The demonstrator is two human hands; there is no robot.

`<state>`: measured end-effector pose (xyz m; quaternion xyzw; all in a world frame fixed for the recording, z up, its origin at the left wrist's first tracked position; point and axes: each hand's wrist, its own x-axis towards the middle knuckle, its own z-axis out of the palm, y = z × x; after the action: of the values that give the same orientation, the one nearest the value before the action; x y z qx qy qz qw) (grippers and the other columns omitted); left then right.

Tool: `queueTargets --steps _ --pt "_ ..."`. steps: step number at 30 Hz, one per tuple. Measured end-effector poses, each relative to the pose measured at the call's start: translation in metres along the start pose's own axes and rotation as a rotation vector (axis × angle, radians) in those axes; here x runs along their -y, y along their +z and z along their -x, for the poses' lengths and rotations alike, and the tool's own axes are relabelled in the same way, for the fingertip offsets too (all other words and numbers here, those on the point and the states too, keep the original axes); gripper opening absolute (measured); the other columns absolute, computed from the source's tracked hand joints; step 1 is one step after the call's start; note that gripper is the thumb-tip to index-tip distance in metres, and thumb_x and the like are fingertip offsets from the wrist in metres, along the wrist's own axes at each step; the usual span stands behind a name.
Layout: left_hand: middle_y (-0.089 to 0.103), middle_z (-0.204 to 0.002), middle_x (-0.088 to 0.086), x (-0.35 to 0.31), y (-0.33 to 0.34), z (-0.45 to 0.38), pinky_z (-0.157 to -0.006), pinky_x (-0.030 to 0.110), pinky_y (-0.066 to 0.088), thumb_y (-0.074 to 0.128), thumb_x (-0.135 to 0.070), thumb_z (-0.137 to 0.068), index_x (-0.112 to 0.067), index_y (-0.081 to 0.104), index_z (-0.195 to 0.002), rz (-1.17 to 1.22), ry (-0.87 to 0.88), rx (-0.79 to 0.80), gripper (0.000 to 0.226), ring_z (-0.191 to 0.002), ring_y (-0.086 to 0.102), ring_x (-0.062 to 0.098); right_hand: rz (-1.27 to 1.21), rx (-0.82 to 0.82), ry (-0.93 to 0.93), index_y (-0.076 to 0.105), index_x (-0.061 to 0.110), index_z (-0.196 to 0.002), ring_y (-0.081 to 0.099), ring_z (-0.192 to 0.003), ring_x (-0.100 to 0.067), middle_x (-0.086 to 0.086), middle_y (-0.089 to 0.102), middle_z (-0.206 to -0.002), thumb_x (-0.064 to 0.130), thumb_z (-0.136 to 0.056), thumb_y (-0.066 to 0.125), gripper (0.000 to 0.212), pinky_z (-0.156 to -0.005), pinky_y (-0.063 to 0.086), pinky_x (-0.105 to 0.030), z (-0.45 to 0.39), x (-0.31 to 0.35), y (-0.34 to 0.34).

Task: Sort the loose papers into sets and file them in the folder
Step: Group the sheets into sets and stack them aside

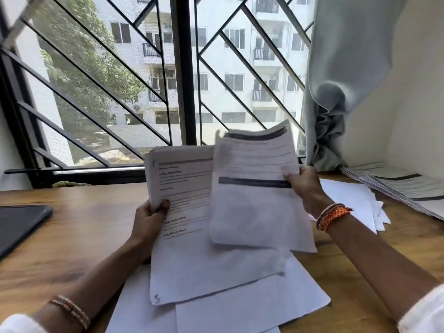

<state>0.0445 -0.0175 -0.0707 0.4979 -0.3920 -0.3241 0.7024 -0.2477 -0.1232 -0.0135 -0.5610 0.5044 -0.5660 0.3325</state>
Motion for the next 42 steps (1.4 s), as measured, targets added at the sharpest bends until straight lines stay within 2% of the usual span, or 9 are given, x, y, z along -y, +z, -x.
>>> queueTargets --steps 3,7,11,15,23,27,32,37,42 --pt "0.066 -0.072 -0.003 -0.008 -0.009 -0.011 -0.051 0.013 0.051 0.053 -0.007 -0.095 -0.012 0.060 -0.091 0.036 0.065 -0.112 0.010 -0.058 0.062 0.005 0.217 -0.574 -0.269 0.064 -0.010 -0.105 0.060 -0.102 -0.043 -0.031 0.064 -0.107 0.013 -0.089 0.053 0.030 -0.087 0.041 -0.038 -0.014 0.016 -0.024" --pt "0.066 -0.072 -0.005 -0.023 -0.016 -0.018 -0.047 0.014 0.050 0.053 -0.013 -0.096 -0.014 0.058 -0.094 0.129 0.058 -0.144 0.006 -0.056 0.061 0.005 0.313 -0.773 -0.669 0.070 -0.001 -0.109 0.064 -0.086 -0.041 -0.027 0.070 -0.098 -0.002 -0.090 0.051 0.027 -0.075 0.041 -0.029 -0.017 0.028 -0.042" --pt "0.061 -0.081 -0.002 -0.035 -0.013 -0.018 -0.046 0.011 0.047 0.047 -0.018 -0.099 -0.008 0.052 -0.111 0.110 0.076 -0.059 0.017 -0.049 0.058 -0.006 0.436 -0.323 -0.919 0.069 0.007 -0.114 0.067 -0.100 -0.024 -0.012 0.070 -0.109 -0.012 -0.085 0.043 0.043 -0.095 0.050 -0.038 0.007 0.004 -0.004" --pt "0.067 -0.098 0.008 -0.045 -0.013 -0.013 -0.070 0.033 0.054 0.057 -0.031 -0.093 -0.005 0.054 -0.125 0.148 0.066 -0.010 0.041 -0.077 0.063 0.023 0.609 0.170 -1.081 0.074 0.012 -0.102 0.068 -0.102 -0.025 -0.008 0.073 -0.104 -0.006 -0.075 0.044 0.044 -0.103 0.037 -0.061 0.046 -0.009 0.053" --pt "0.061 -0.094 0.000 -0.034 -0.011 -0.021 -0.055 0.017 0.051 0.045 -0.021 -0.101 -0.010 0.053 -0.124 0.111 0.077 -0.242 0.027 -0.076 0.057 0.012 0.583 0.809 -1.093 0.064 0.018 -0.124 0.058 -0.119 -0.018 -0.002 0.065 -0.124 0.004 -0.082 0.043 0.050 -0.103 0.038 -0.042 0.113 -0.008 0.100" --pt "0.059 -0.105 0.002 -0.018 -0.015 -0.024 -0.072 0.025 0.050 0.044 -0.017 -0.101 -0.008 0.048 -0.132 0.119 0.033 -0.404 0.033 -0.096 0.053 0.019 0.644 0.945 -1.129 0.055 0.028 -0.134 0.047 -0.130 -0.016 0.005 0.057 -0.136 0.012 -0.091 0.055 0.046 -0.105 0.034 -0.043 0.127 -0.010 0.105" --pt "0.055 -0.128 0.015 0.006 -0.020 -0.020 -0.075 0.019 0.038 0.044 -0.016 -0.100 0.000 0.048 -0.132 -0.048 0.033 -0.488 0.036 -0.115 0.054 0.029 0.929 0.738 -0.668 0.054 0.020 -0.128 0.046 -0.122 -0.026 -0.004 0.054 -0.129 0.070 -0.068 0.055 0.078 -0.098 0.043 -0.044 0.119 0.002 0.089" --pt "0.056 -0.130 0.016 0.010 -0.023 -0.026 -0.096 0.034 0.044 0.047 -0.018 -0.099 -0.001 0.049 -0.130 -0.132 0.053 -0.482 0.036 -0.117 0.054 0.031 1.301 0.677 -0.152 0.045 0.001 -0.128 0.051 -0.115 -0.030 -0.014 0.051 -0.127 0.066 -0.078 0.062 0.083 -0.084 0.042 -0.030 0.088 0.022 0.034" --pt "0.057 -0.127 0.013 0.011 -0.022 -0.026 -0.097 0.034 0.044 0.046 -0.014 -0.099 -0.002 0.051 -0.129 -0.144 0.086 -0.482 0.033 -0.116 0.055 0.029 1.232 0.671 -0.019 0.040 0.018 -0.069 0.047 -0.086 -0.022 -0.002 0.050 -0.085 0.055 -0.077 0.070 0.049 -0.059 0.034 -0.028 0.075 0.008 0.026"
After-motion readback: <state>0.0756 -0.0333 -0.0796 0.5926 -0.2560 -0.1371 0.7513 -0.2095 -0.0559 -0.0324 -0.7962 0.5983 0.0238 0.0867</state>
